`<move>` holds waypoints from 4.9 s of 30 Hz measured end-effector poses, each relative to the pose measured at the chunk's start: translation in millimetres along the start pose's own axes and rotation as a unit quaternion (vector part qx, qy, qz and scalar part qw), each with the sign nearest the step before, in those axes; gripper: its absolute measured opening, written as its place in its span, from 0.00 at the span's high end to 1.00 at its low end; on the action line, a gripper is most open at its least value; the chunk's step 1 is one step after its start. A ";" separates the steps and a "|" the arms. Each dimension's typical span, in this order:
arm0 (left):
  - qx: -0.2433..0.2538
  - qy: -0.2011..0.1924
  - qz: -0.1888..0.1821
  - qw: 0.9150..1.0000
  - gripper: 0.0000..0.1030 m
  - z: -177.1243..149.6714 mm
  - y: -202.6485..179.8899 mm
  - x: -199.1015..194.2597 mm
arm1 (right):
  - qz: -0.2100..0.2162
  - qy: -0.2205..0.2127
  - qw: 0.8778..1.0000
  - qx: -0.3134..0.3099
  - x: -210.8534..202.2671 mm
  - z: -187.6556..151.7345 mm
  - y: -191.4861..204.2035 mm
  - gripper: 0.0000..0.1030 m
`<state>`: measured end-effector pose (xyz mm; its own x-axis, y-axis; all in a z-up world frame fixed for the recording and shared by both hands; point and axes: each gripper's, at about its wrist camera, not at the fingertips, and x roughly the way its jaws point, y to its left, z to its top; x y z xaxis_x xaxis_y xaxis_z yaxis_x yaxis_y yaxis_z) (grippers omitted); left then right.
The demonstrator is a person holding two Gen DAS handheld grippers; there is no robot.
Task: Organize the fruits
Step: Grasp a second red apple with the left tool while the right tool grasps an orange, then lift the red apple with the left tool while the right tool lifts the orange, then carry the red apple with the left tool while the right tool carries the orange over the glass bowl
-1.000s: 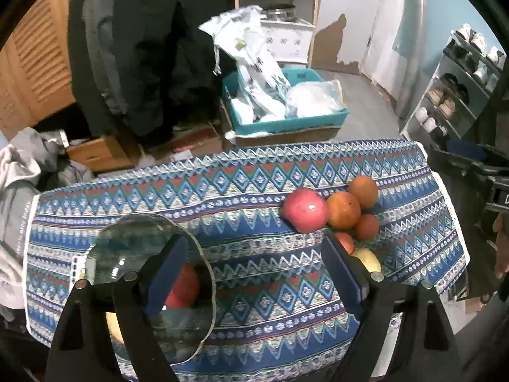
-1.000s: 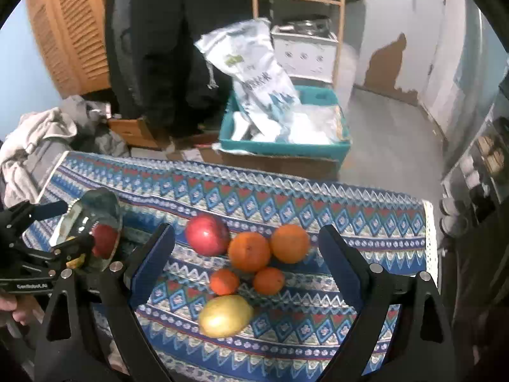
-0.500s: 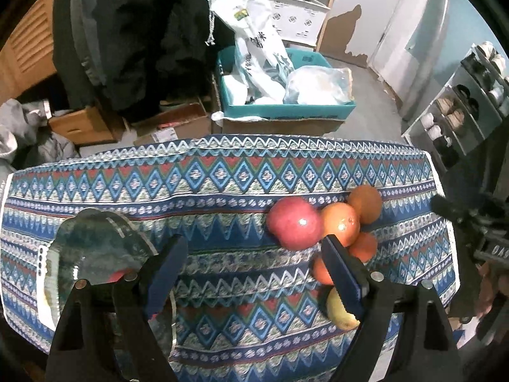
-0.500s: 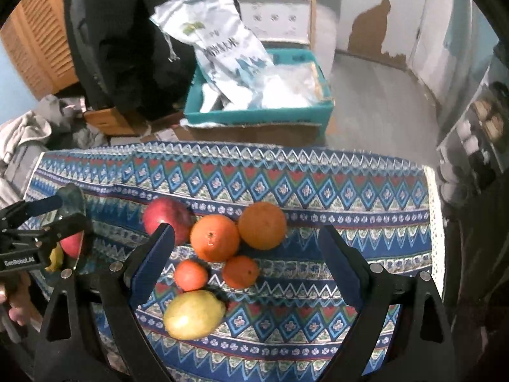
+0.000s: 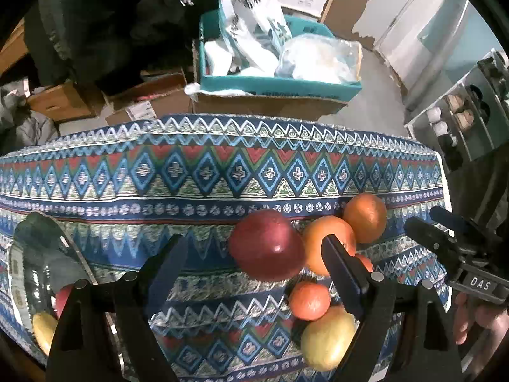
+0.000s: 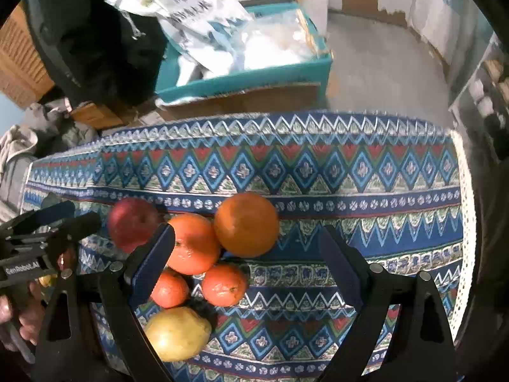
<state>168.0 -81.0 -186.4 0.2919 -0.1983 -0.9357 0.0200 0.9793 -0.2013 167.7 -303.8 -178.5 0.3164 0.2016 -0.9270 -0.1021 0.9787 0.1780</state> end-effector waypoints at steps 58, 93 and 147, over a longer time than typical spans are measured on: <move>0.076 -0.031 0.055 0.995 0.30 -15.7 3.1 25.3 | -0.005 0.063 0.996 0.061 88.4 -2.0 -4.0 0.36; 0.120 -0.143 0.041 0.982 0.30 -69.2 6.9 -119.6 | -0.001 -0.110 0.993 -0.050 -81.9 -19.1 73.7 0.36; -0.056 -0.180 0.057 0.980 0.31 -117.5 232.5 -169.9 | 0.135 -0.085 0.964 -0.213 -59.5 -18.6 331.6 0.36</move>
<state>10.7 175.7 -108.3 0.6045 -0.0403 -0.7956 -0.1318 0.9799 -0.1498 97.5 8.0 -70.5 0.3706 0.4855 -0.7918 -0.5682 0.7929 0.2202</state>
